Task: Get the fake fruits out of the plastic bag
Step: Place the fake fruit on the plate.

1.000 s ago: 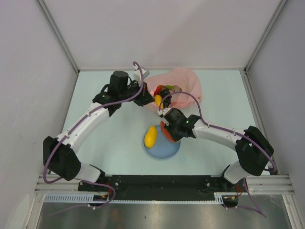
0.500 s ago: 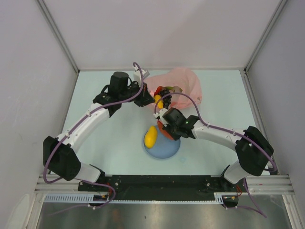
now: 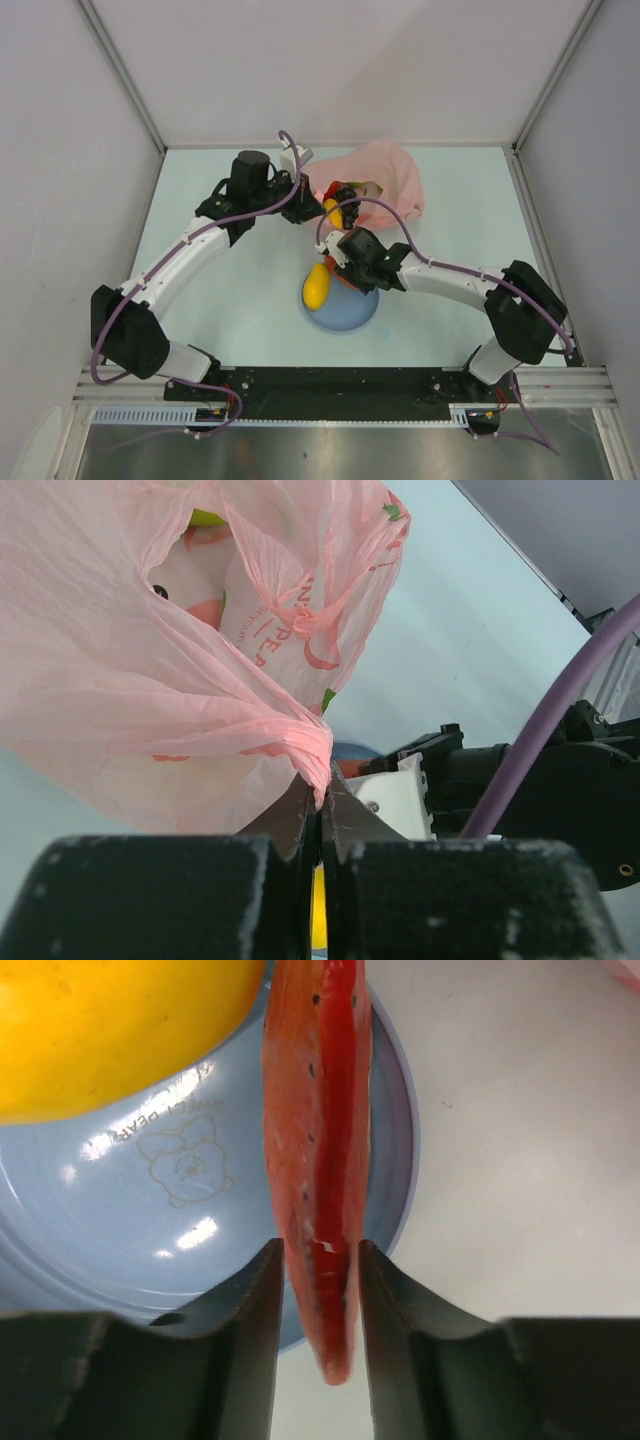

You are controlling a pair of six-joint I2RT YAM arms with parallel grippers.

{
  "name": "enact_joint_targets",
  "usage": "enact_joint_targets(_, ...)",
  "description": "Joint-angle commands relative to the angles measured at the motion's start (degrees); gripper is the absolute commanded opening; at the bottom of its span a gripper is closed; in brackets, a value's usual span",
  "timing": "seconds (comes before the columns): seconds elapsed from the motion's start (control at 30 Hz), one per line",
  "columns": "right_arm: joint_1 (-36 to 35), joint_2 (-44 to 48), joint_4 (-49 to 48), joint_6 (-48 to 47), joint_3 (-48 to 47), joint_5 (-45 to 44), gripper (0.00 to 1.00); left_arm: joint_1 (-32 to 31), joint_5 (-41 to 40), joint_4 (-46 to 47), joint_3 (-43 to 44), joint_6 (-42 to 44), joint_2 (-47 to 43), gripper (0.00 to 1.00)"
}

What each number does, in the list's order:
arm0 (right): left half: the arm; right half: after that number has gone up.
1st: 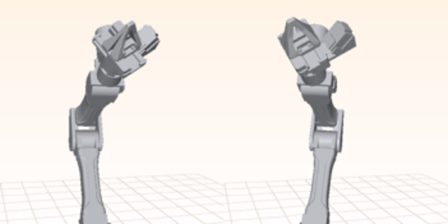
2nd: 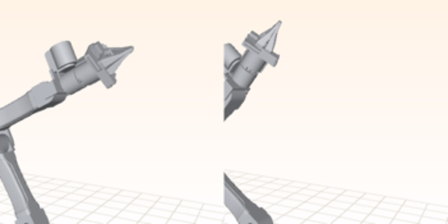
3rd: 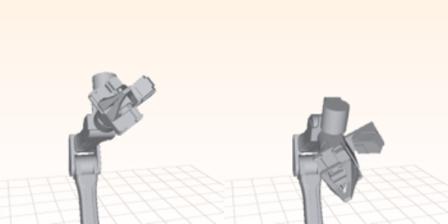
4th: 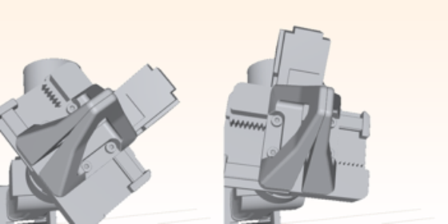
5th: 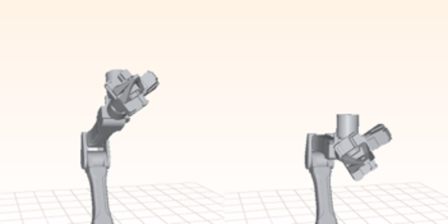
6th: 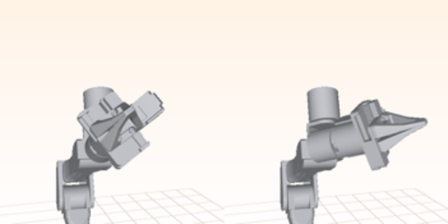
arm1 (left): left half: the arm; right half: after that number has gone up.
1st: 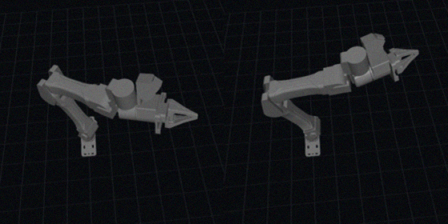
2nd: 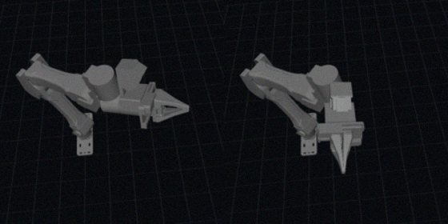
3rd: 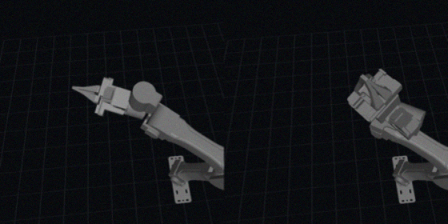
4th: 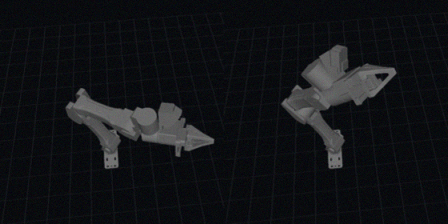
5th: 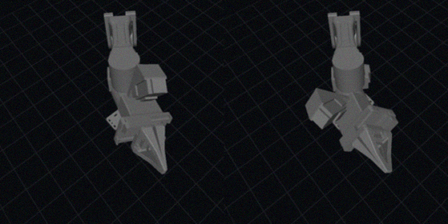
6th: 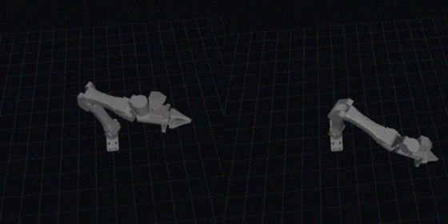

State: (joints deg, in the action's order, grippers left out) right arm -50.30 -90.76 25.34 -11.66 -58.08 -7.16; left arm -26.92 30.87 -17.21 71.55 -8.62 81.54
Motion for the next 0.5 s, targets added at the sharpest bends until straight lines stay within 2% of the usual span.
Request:
enact_joint_targets(0.0,-0.3,-0.4,-3.2,-2.4,0.0,-2.0,0.51,0.1,1.6,2.3,-0.4,-0.7,-2.5,0.02)
enact_joint_targets(0.07,-0.4,0.3,-2.2,-2.9,-0.1,-1.8,0.63,0.1,1.7,2.2,-0.5,-0.7,-2.7,0.02)
enact_joint_targets(0.1,-0.4,1.2,-1.7,-3.2,-0.2,-1.6,0.66,0.1,1.7,2.2,-0.4,-0.7,-2.7,0.02)
enact_joint_targets(0.33,0.5,7.3,6.7,-3.0,-3.9,0.7,0.7,0.1,2.2,2.4,0.4,-1.1,-1.8,0.02)
enact_joint_targets(0.43,3.0,9.6,10.7,1.4,-8.7,3.6,0.71,0.1,2.4,2.2,1.5,-1.5,-1.1,0.02)
enact_joint_targets(0.47,6.5,10.8,12.1,4.7,-9.9,6.6,0.71,0.1,2.7,2.0,1.7,-1.7,-1.0,0.02)
